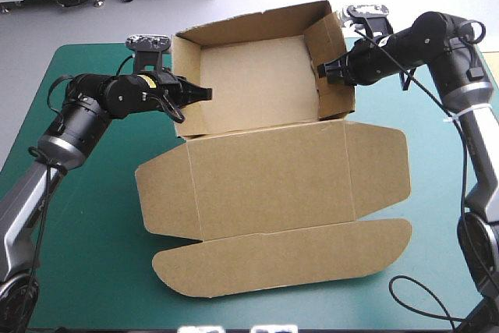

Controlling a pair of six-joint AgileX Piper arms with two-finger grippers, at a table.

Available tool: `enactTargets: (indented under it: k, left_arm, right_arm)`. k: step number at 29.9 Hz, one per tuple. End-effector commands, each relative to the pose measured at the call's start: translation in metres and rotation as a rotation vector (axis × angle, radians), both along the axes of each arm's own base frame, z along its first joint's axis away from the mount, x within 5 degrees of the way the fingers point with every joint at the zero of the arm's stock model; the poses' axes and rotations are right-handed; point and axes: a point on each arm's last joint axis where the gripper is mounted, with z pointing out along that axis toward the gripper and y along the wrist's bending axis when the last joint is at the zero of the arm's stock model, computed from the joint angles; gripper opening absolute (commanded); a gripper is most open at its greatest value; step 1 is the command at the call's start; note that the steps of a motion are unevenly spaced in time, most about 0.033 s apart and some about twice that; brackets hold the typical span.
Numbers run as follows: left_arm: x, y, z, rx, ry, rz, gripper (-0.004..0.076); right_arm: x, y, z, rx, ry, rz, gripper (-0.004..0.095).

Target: Fold the box

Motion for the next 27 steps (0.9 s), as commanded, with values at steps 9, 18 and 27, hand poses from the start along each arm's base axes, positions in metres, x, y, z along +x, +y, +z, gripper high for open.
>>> enactTargets:
  k: [9, 18, 27]
  left_arm:
    - [0.016, -0.03, -0.034, -0.004, 0.192, -0.176, -0.0009]
    - [0.027, -0.032, -0.055, 0.099, 0.279, -0.225, -0.0009]
    - [0.027, -0.023, -0.062, 0.248, 0.326, -0.227, -0.0009]
  right_arm:
    - [0.017, 0.038, -0.049, -0.326, 0.102, -0.003, -0.0017]
    - [0.029, 0.048, -0.075, -0.264, 0.204, -0.025, -0.0017]
    - [0.03, 0.045, -0.076, -0.29, 0.2, -0.042, -0.0017]
